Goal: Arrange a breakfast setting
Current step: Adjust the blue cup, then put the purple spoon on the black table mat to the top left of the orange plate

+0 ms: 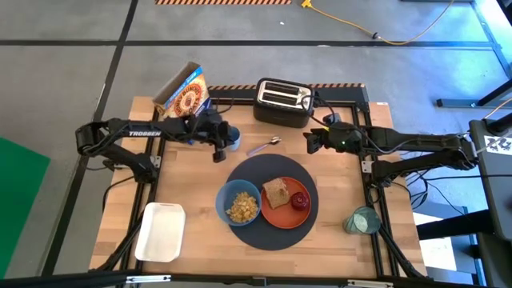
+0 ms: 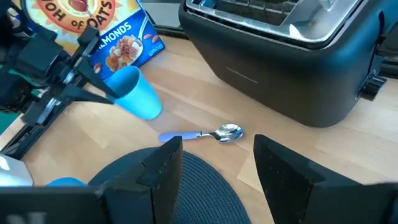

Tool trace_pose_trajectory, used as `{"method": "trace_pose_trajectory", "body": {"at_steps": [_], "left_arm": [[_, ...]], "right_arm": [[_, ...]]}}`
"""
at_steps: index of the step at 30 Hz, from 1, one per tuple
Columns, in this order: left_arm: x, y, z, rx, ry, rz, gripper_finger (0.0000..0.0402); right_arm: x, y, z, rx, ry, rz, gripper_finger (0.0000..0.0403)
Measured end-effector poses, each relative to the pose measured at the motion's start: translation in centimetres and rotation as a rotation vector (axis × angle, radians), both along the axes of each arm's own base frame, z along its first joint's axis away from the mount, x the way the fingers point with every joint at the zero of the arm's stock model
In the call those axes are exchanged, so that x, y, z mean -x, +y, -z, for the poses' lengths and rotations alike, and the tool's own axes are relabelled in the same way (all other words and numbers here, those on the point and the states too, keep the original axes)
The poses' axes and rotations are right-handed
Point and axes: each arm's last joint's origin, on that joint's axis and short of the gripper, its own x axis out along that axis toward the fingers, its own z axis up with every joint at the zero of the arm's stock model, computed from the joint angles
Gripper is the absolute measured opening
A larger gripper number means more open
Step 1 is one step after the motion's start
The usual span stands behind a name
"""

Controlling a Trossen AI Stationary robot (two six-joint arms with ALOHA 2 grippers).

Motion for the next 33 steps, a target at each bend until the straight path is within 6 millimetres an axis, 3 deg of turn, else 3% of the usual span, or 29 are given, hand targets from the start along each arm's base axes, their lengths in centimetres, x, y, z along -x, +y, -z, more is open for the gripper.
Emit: {"method": "trace_pose_trajectory", "body": {"at_steps": [9, 20, 22, 27, 33], "left_arm": [[0.3, -0.1, -0.3, -0.002, 0.056, -0.041, 0.0151], [-1.9, -0.1, -9.3, -0.104, -0.118, -0.171, 0.0203], [-3.2, 0.0, -9.2, -0.075, -0.168, -0.193, 0.0203], [-7.7, -0.3, -6.7, -0.041, -0.154, -0.225, 0.0203], [-12.7, -0.2, -3.9, -0.018, -0.059, -0.229, 0.0195]], "right_arm": [[-1.1, -0.1, 1.0, -0.011, 0.045, -0.005, 0.0188], [-2.1, -0.2, 0.5, -0.005, -0.059, 0.03, 0.0189], [-2.2, -0.2, 0.1, -0.004, -0.072, 0.028, 0.0188], [-2.2, -0.2, -1.1, 0.022, -0.095, 0.011, 0.0189], [-2.1, -0.2, -3.0, 0.073, -0.094, -0.02, 0.0188]]}}
